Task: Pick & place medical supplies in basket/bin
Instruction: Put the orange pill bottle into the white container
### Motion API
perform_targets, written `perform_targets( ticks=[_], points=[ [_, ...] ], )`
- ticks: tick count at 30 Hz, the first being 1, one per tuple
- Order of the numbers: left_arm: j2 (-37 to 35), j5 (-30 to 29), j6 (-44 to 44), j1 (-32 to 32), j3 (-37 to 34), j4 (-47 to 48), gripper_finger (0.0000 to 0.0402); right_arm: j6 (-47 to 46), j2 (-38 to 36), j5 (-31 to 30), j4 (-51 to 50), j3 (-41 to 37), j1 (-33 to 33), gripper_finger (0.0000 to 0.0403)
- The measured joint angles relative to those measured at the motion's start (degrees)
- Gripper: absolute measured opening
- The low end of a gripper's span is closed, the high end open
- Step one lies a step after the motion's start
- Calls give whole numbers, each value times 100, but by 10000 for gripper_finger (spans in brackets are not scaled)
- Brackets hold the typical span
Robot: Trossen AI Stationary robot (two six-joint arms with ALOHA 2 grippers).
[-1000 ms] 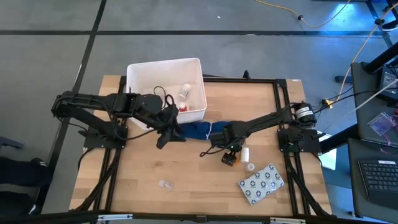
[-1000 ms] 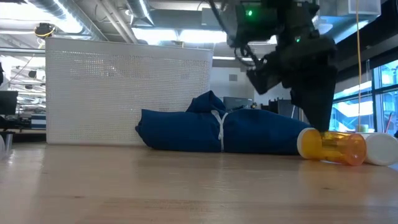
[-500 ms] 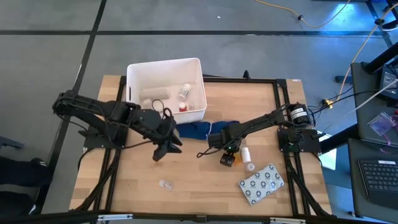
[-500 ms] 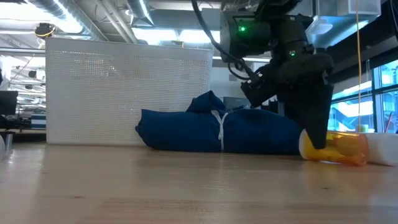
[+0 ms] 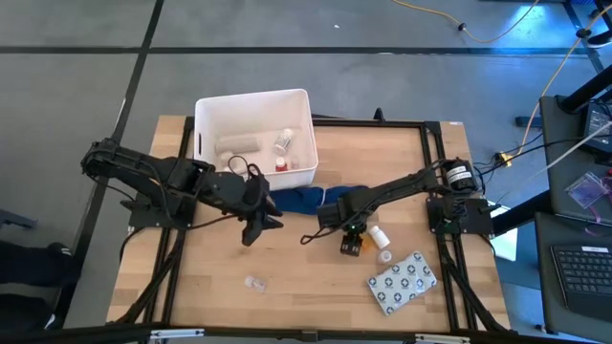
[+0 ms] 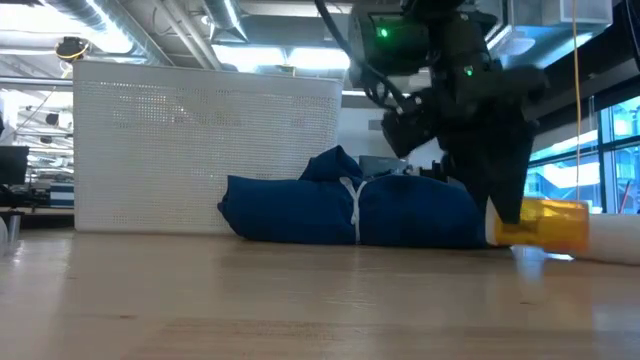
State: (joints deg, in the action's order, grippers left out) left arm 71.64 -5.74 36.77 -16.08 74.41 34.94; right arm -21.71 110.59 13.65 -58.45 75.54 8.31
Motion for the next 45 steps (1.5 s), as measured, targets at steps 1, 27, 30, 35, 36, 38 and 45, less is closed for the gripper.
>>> perform_targets(
  ticks=[1,27,30,35,36,38,45],
  points=[
    [0,-55,0,0,0,0,159,123,0,0,-103,100,-2,207],
    [79,-1139,-497,-94,-9,156,157,2241,-2,-3,-2278,5792,-179,206],
    [109,-1727,-1495,-206,-11,-421,157,2325,-291,187,-1995,5781,-207,206],
    [199,-1989,-3783,-372,-7,-1880,163,2083,-632,1319,-1937,5703,-337,207],
    [241,-1988,-4096,-393,-7,-2197,166,2063,-656,1461,-1856,5703,-338,207],
    [364,-2021,-4671,-404,-4,-2815,174,2044,-667,1717,-1689,5703,-327,207],
    [931,-2163,-5866,-396,0,-3404,204,1879,-688,2437,-1465,5701,-330,207]
  ],
)
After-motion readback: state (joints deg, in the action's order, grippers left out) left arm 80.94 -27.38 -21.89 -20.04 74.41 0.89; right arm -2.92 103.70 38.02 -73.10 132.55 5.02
